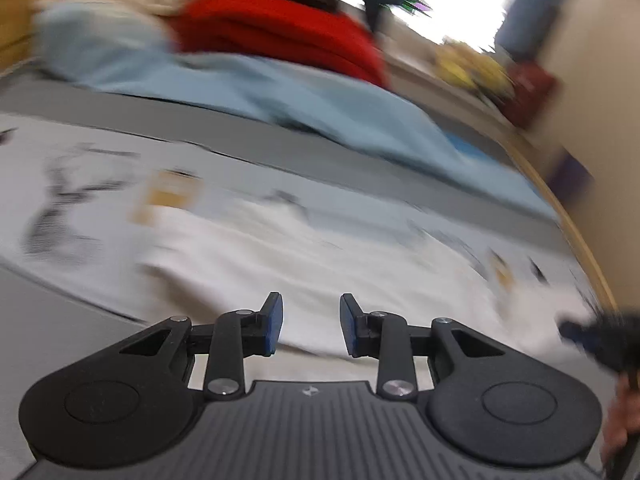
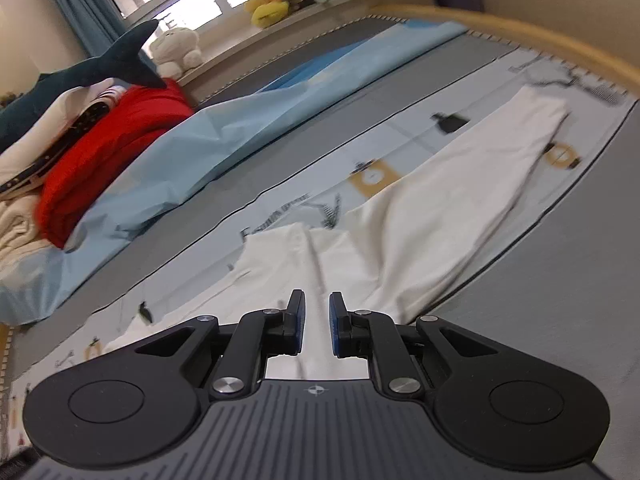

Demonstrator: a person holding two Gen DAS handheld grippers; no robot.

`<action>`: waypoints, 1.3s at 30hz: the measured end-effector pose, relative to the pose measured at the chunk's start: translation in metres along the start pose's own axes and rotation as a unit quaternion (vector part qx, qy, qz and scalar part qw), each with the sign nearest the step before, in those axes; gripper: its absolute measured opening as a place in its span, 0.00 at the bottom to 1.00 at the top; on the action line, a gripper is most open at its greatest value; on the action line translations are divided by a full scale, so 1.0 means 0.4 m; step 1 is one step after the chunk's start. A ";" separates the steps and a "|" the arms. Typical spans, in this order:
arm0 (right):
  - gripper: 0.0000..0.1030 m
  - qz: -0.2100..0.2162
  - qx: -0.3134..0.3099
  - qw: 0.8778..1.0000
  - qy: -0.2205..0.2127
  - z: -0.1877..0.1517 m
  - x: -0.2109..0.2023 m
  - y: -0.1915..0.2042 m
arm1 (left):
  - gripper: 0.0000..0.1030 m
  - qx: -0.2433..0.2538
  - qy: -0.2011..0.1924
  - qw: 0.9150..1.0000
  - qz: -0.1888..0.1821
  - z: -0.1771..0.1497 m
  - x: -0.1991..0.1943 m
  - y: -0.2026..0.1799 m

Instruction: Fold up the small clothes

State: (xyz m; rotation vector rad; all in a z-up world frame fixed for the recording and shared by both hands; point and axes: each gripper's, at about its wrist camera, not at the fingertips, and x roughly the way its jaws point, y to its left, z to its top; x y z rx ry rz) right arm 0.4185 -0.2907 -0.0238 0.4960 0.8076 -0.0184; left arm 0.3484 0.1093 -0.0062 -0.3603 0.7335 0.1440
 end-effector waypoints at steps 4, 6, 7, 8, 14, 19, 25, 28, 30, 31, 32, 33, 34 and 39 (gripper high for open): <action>0.13 0.022 -0.002 0.999 0.042 -0.033 0.086 0.009 | 0.33 -0.040 0.039 0.995 0.079 0.010 0.033 0.076; 0.13 0.025 -0.006 0.998 0.056 -0.048 0.124 0.012 | 0.33 -0.026 0.052 0.995 0.086 0.024 0.068 0.075; 0.13 0.026 -0.009 0.997 0.066 -0.055 0.147 0.015 | 0.33 -0.017 0.054 0.995 0.088 0.030 0.084 0.072; 0.14 0.023 -0.007 0.997 0.077 -0.062 0.171 0.016 | 0.33 -0.013 0.054 0.994 0.091 0.039 0.095 0.070; 0.26 0.016 -0.005 0.993 0.119 -0.104 0.269 0.024 | 0.33 -0.052 0.056 0.991 0.111 0.071 0.092 0.148; 0.26 -0.003 -0.050 0.992 0.118 -0.129 0.315 0.059 | 0.33 -0.041 0.039 0.989 0.136 0.098 0.072 0.183; 0.02 -0.010 -0.114 0.992 0.051 -0.103 0.261 0.127 | 0.33 -0.068 0.037 0.985 0.154 0.121 0.077 0.230; 0.00 0.040 -0.108 0.992 -0.042 -0.040 0.139 0.153 | 0.33 -0.078 0.035 0.984 0.156 0.130 0.080 0.245; 0.00 0.014 -0.129 0.987 -0.094 -0.014 0.083 0.152 | 0.33 -0.081 0.038 0.984 0.151 0.130 0.084 0.249; 0.01 -0.006 -0.129 0.987 -0.092 -0.011 0.088 0.140 | 0.33 -0.085 0.042 0.985 0.146 0.129 0.088 0.251; 0.01 -0.027 -0.123 0.990 -0.066 -0.011 0.115 0.118 | 0.33 -0.091 0.047 0.985 0.141 0.125 0.094 0.253; 0.01 -0.050 -0.110 0.992 -0.024 -0.015 0.156 0.089 | 0.33 -0.097 0.052 0.984 0.137 0.120 0.101 0.255; 0.01 -0.070 -0.090 0.993 0.002 -0.019 0.184 0.063 | 0.33 -0.103 0.061 0.984 0.135 0.113 0.111 0.256; 0.01 -0.086 -0.089 0.992 -0.023 0.000 0.188 0.040 | 0.33 -0.109 0.088 0.983 0.118 0.091 0.155 0.240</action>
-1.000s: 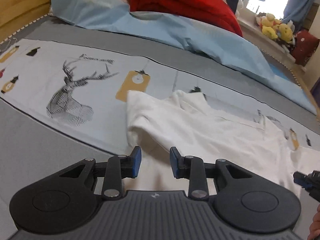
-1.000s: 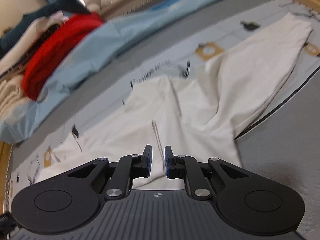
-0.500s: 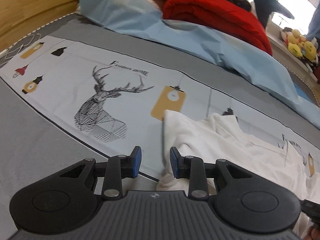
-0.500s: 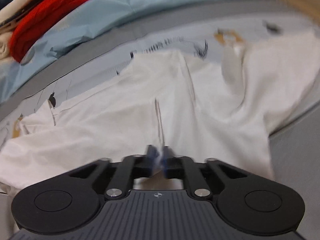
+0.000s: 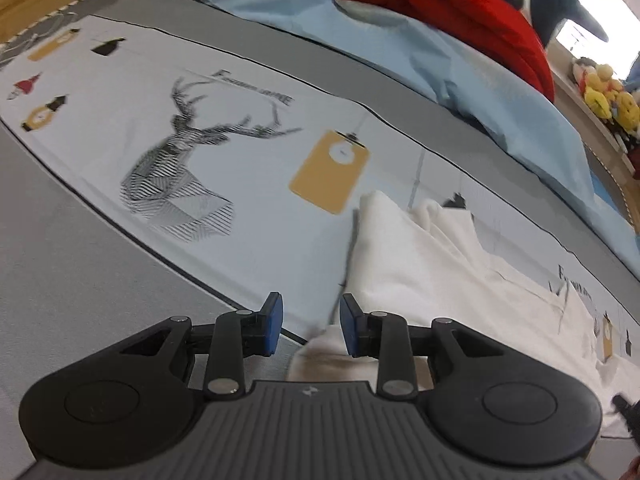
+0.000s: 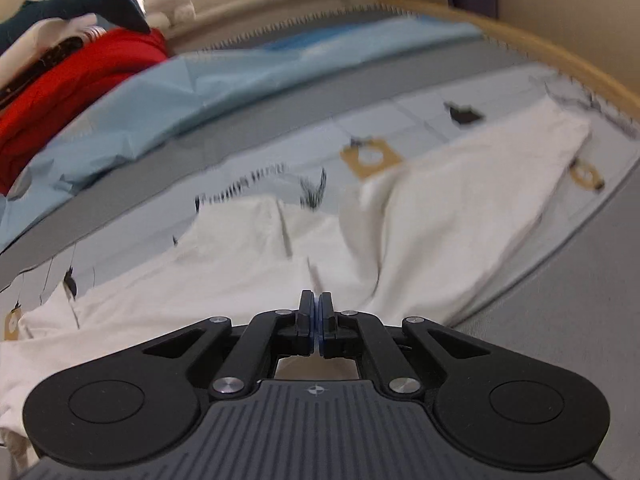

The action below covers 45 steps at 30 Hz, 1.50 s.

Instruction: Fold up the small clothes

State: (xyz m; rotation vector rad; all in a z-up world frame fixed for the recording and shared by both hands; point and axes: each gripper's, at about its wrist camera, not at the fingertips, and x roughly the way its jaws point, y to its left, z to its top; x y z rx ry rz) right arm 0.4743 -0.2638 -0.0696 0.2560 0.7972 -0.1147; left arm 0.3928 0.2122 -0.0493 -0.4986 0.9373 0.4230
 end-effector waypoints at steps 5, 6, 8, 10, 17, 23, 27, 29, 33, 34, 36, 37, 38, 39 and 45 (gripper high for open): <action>0.01 0.013 0.013 1.000 0.010 0.015 0.021 -0.027 | 0.33 0.017 0.009 1.000 -0.023 -0.016 0.032 -0.040; 0.01 0.017 0.014 1.000 0.021 0.010 0.026 -0.032 | 0.33 0.025 0.012 0.999 -0.025 -0.018 0.039 -0.051; 0.02 0.025 0.012 0.998 0.053 0.013 0.055 -0.032 | 0.33 0.043 0.008 0.999 -0.026 -0.024 0.051 -0.070; 0.03 0.010 0.012 0.998 0.059 0.011 0.055 -0.035 | 0.33 0.068 0.008 0.997 -0.021 -0.035 0.068 -0.086; 0.04 0.035 0.051 0.998 -0.001 0.030 0.007 -0.053 | 0.38 0.118 0.083 0.988 0.061 -0.081 0.156 -0.060; 0.23 0.052 0.069 0.984 0.155 -0.025 0.121 -0.055 | 0.38 0.075 0.032 0.996 0.032 -0.042 0.110 -0.054; 0.17 0.039 0.065 0.987 0.140 -0.024 0.109 -0.045 | 0.37 0.041 -0.004 0.999 -0.014 -0.005 0.084 -0.058; 0.19 0.042 0.057 0.991 0.116 -0.014 0.093 -0.033 | 0.32 0.032 -0.006 0.999 -0.039 0.004 0.087 -0.063; 0.20 0.043 0.047 0.989 0.130 -0.020 0.110 -0.029 | 0.11 0.042 -0.001 0.997 -0.060 -0.005 0.113 -0.071; 0.20 0.039 0.049 0.988 0.141 -0.026 0.119 -0.034 | 0.09 0.051 0.001 0.997 -0.052 -0.009 0.129 -0.075; 0.20 0.038 0.054 0.987 0.145 -0.030 0.122 -0.038 | 0.06 0.062 0.022 0.998 -0.021 -0.021 0.167 -0.066; 0.20 0.038 0.053 0.987 0.144 -0.029 0.118 -0.037 | 0.05 0.060 0.042 0.997 0.007 -0.026 0.187 -0.062; 0.20 0.039 0.051 0.988 0.140 -0.026 0.110 -0.034 | 0.05 0.054 0.042 0.997 0.021 -0.027 0.184 -0.057; 0.20 0.041 0.047 0.989 0.133 -0.022 0.100 -0.031 | 0.05 0.051 0.037 0.998 0.023 -0.021 0.173 -0.062; 0.27 0.047 0.057 0.989 0.132 -0.019 0.090 -0.051 | 0.06 0.049 0.033 0.998 -0.015 -0.016 0.147 -0.094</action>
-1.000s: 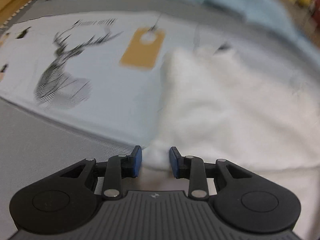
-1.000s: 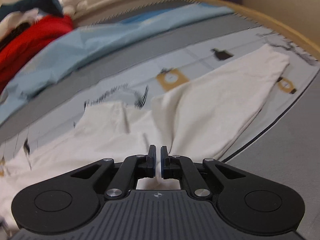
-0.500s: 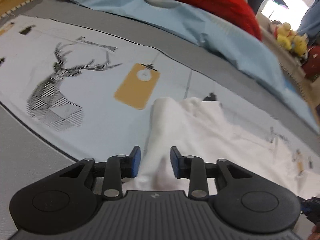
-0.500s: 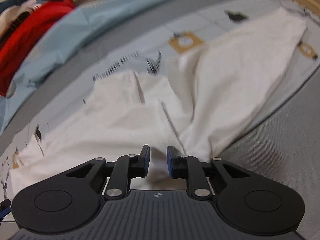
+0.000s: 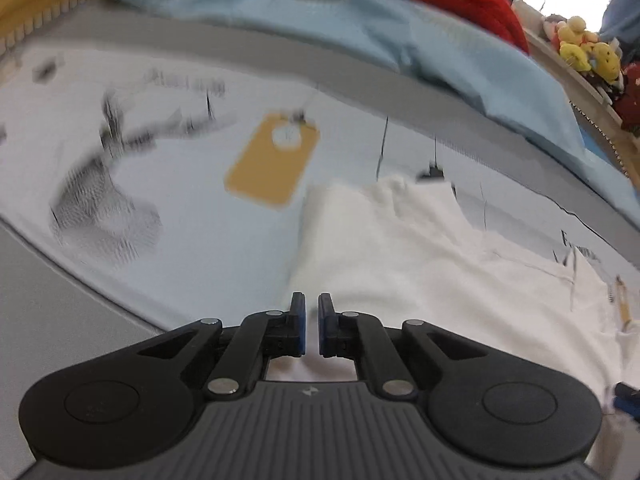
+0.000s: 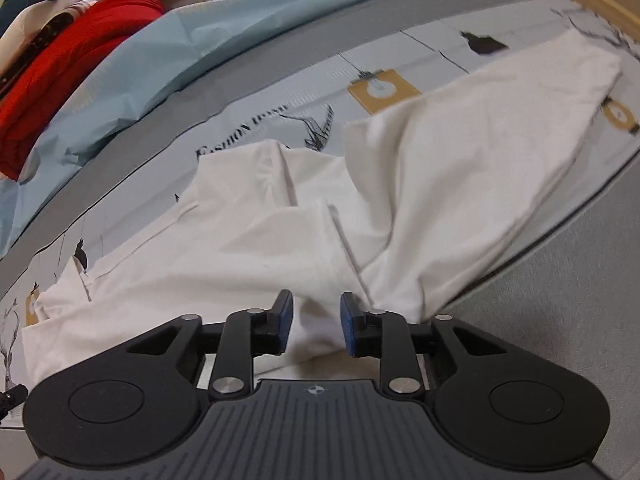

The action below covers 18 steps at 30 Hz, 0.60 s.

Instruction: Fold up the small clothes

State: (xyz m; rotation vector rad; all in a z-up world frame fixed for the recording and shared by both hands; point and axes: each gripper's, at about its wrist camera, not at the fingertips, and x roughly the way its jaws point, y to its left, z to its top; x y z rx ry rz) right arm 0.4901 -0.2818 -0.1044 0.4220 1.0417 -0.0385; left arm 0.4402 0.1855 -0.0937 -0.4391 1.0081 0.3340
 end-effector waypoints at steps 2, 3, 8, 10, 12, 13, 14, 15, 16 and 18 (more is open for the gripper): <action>0.28 0.003 0.012 1.000 0.002 0.002 -0.002 -0.012 | 0.06 -0.032 0.055 0.998 0.000 -0.015 0.042 0.023; 0.28 0.002 0.013 1.000 -0.001 0.004 -0.005 -0.015 | 0.06 -0.036 0.052 0.998 -0.001 -0.016 0.036 0.026; 0.28 -0.008 0.026 0.999 -0.041 0.021 -0.056 -0.060 | 0.20 0.030 0.009 1.000 0.002 -0.005 -0.054 -0.059; 0.28 -0.008 0.038 0.997 -0.059 0.034 -0.076 -0.095 | 0.21 0.041 -0.002 0.999 -0.025 -0.011 -0.088 -0.090; 0.28 -0.014 0.047 0.996 -0.077 0.045 -0.093 -0.134 | 0.21 0.064 -0.008 0.997 -0.039 -0.028 -0.113 -0.123; 0.28 -0.017 0.052 0.995 -0.088 0.051 -0.102 -0.159 | 0.23 0.077 -0.009 0.996 -0.044 -0.037 -0.119 -0.143; 0.28 -0.020 0.059 0.993 -0.101 0.058 -0.112 -0.188 | 0.25 0.088 -0.009 0.995 -0.045 -0.045 -0.121 -0.164; 0.28 -0.022 0.069 0.991 -0.113 0.065 -0.119 -0.221 | 0.25 0.098 -0.007 0.994 -0.047 -0.056 -0.120 -0.181; 0.28 -0.025 0.081 0.989 -0.124 0.073 -0.121 -0.255 | 0.25 0.107 -0.003 0.993 -0.052 -0.065 -0.116 -0.198; 0.28 -0.031 0.106 0.983 -0.144 0.088 -0.121 -0.322 | 0.25 0.115 0.002 0.992 -0.057 -0.078 -0.110 -0.219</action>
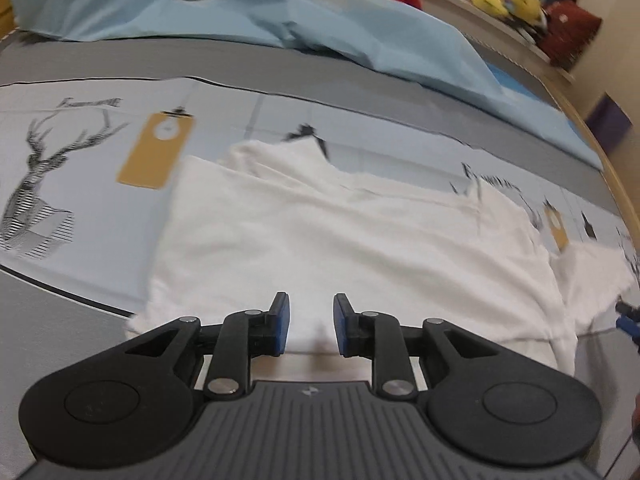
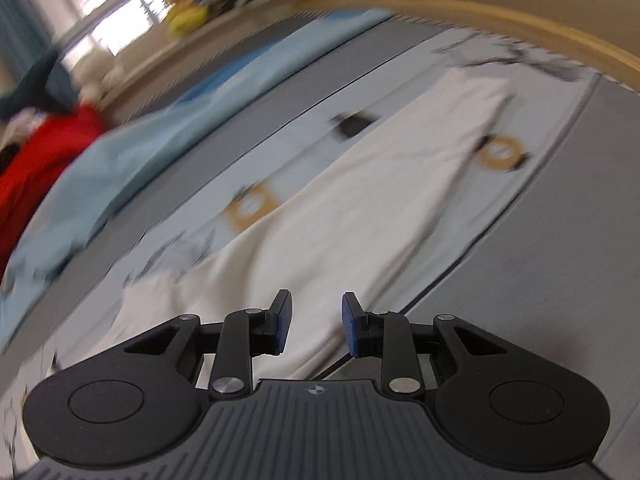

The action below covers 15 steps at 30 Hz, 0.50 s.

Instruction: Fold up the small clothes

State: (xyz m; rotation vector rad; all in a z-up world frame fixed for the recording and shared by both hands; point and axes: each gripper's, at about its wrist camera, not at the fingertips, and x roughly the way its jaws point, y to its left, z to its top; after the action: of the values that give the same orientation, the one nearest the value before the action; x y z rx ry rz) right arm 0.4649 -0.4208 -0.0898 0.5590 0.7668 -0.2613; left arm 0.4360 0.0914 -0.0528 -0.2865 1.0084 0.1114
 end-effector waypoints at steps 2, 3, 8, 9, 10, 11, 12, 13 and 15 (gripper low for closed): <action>0.28 -0.016 0.028 0.999 -0.023 0.027 0.024 -0.071 | 0.25 0.006 0.003 1.000 -0.005 -0.004 0.004 -0.014; 0.28 -0.023 0.046 0.998 -0.030 0.037 0.041 -0.103 | 0.25 0.007 0.003 1.000 -0.007 -0.007 0.007 -0.014; 0.30 -0.001 0.148 0.988 -0.049 0.080 0.150 -0.249 | 0.25 0.000 0.005 1.000 -0.001 -0.005 0.010 0.005; 0.29 0.009 0.165 0.985 -0.053 0.088 0.171 -0.272 | 0.25 -0.002 0.007 1.000 0.002 -0.003 0.013 0.012; 0.28 0.019 0.177 0.982 -0.062 0.094 0.187 -0.286 | 0.25 -0.005 0.008 1.000 0.004 -0.002 0.016 0.018; 0.28 0.027 0.185 0.979 -0.075 0.105 0.199 -0.299 | 0.25 -0.008 0.009 1.000 0.006 0.000 0.016 0.025; 0.28 0.029 0.192 0.977 -0.088 0.118 0.213 -0.312 | 0.25 -0.011 0.010 1.000 0.006 0.002 0.017 0.030; 0.28 0.030 0.201 0.974 -0.097 0.129 0.225 -0.321 | 0.25 -0.014 0.011 1.000 0.005 0.003 0.018 0.033; 0.28 0.039 0.224 0.968 -0.110 0.140 0.247 -0.335 | 0.25 -0.017 0.010 1.000 0.000 0.007 0.019 0.035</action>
State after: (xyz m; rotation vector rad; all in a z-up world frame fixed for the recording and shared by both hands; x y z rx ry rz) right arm 0.5101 -0.5653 -0.1788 0.9688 0.4667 -0.4208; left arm 0.4391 0.1053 -0.0604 -0.3189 1.0272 0.1248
